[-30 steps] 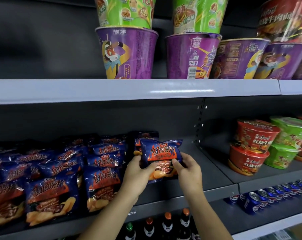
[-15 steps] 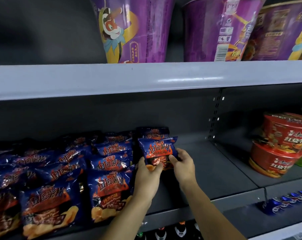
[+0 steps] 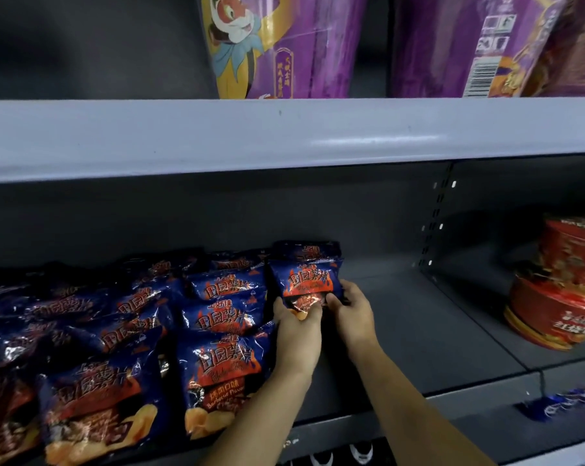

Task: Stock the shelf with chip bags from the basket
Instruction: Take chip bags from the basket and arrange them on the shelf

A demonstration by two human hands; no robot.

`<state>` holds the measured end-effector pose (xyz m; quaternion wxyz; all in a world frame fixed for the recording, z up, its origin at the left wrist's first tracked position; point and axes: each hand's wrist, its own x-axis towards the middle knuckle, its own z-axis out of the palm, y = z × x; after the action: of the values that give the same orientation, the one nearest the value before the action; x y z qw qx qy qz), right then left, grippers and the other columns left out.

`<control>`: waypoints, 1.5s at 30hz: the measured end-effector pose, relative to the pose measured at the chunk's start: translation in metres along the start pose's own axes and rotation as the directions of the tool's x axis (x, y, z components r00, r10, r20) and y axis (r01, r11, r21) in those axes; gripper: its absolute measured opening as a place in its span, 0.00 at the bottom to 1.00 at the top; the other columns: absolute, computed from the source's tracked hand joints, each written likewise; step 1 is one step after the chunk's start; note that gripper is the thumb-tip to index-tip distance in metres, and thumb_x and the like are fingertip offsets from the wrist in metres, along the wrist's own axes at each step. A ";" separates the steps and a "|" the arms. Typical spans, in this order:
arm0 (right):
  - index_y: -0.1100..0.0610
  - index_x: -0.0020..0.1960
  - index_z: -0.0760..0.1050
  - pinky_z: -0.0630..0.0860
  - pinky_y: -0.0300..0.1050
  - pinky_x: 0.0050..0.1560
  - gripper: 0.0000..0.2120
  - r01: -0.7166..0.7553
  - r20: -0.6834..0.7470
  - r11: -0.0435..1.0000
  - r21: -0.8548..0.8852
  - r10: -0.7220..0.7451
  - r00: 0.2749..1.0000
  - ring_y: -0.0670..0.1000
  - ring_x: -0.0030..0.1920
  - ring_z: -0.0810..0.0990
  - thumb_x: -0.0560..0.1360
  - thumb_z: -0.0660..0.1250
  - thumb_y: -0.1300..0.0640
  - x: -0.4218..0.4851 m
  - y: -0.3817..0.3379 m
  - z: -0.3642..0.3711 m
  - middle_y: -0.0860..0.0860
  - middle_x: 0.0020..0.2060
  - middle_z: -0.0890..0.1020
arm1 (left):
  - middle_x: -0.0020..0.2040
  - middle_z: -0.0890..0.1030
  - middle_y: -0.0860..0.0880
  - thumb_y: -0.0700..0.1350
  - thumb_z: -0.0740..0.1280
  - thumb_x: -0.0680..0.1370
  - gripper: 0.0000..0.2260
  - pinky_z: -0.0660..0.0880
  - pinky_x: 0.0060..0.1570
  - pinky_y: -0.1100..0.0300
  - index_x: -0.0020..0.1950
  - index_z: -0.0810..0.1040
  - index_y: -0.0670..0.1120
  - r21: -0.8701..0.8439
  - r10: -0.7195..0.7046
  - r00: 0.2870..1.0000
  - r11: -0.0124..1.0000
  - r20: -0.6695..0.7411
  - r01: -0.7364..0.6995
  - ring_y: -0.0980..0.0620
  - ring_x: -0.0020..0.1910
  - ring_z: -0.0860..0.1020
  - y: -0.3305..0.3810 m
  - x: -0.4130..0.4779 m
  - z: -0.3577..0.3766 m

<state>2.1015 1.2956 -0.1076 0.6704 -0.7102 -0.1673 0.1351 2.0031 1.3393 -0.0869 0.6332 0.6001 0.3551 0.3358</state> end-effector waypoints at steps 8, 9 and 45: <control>0.51 0.71 0.72 0.75 0.50 0.67 0.20 0.016 -0.063 0.977 0.214 -0.002 0.998 0.49 0.61 0.80 0.80 0.68 0.59 -0.018 -0.024 -0.023 0.46 0.60 0.79 | 0.79 0.60 0.48 0.49 0.69 0.79 0.32 0.64 0.74 0.50 0.79 0.58 0.47 0.179 0.209 0.978 0.962 -0.004 -0.204 0.49 0.77 0.63 0.014 -0.022 0.003; 0.54 0.70 0.74 0.75 0.46 0.66 0.18 0.049 -0.093 0.972 0.229 -0.028 0.995 0.48 0.62 0.79 0.81 0.67 0.59 -0.022 -0.030 -0.028 0.47 0.62 0.79 | 0.77 0.63 0.49 0.48 0.69 0.79 0.29 0.66 0.73 0.53 0.78 0.61 0.47 0.172 0.229 0.973 0.959 -0.010 -0.224 0.50 0.74 0.66 0.015 -0.026 0.004; 0.60 0.48 0.73 0.66 0.39 0.27 0.06 -0.035 -0.699 0.799 0.600 0.545 0.464 0.50 0.26 0.76 0.82 0.61 0.62 -0.337 0.207 -0.412 0.56 0.31 0.79 | 0.35 0.77 0.47 0.39 0.63 0.82 0.04 0.68 0.24 0.66 0.50 0.76 0.39 0.465 -0.376 0.530 0.884 0.760 -0.040 0.56 0.25 0.73 -0.223 -0.353 0.190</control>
<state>1.9785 0.7713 -0.2983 0.7896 -0.4980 0.3513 -0.0722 1.9807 0.9278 -0.2880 0.6066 0.7710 0.1332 -0.1409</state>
